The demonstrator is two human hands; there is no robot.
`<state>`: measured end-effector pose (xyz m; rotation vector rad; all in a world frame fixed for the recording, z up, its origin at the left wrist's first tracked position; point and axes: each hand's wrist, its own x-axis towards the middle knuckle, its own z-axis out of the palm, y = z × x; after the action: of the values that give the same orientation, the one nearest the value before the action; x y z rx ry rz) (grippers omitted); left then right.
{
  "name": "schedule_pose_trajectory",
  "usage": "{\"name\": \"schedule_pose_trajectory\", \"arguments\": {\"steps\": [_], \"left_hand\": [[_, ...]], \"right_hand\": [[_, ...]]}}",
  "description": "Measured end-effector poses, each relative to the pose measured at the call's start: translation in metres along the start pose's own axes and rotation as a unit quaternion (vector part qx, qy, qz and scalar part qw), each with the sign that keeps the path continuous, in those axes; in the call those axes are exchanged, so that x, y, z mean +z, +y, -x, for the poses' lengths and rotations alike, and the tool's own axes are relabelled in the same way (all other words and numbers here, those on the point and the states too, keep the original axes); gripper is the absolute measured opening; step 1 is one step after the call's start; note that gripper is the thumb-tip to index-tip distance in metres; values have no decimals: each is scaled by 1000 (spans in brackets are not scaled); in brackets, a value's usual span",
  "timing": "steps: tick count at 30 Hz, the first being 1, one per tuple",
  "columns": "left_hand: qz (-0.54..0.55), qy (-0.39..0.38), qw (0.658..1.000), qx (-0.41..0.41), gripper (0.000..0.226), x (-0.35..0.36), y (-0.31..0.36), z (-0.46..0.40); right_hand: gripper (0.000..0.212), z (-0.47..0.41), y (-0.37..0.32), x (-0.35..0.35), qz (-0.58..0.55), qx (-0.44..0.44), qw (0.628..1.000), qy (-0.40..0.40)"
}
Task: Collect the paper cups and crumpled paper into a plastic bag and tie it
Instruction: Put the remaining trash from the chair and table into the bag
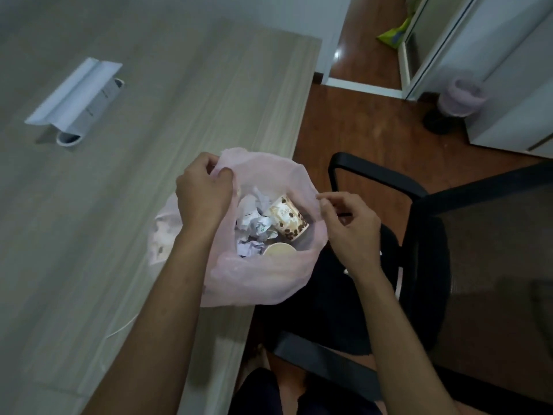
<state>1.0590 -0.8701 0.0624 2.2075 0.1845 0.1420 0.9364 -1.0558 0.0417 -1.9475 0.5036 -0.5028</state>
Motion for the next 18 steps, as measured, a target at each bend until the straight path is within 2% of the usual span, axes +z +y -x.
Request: {"name": "schedule_pose_trajectory", "arguments": {"steps": [4, 7, 10, 14, 18], "left_hand": [[-15, -19, 1000, 3, 14, 18, -1, 2], [-33, -29, 999, 8, 16, 31, -5, 4], [-46, -35, 998, 8, 15, 42, -11, 5], [-56, -39, 998, 14, 13, 55, -20, 5], [-56, -29, 998, 26, 9, 63, -29, 6]], "right_hand": [[12, -1, 60, -17, 27, 75, 990, 113], [12, 2, 121, -17, 40, 174, 973, 146], [18, 10, 189, -11, 90, 264, 955, 99], [43, 15, 267, -5, 180, 373, 910, 3], [54, 12, 318, 1, 251, 411, 876, -34]]}}
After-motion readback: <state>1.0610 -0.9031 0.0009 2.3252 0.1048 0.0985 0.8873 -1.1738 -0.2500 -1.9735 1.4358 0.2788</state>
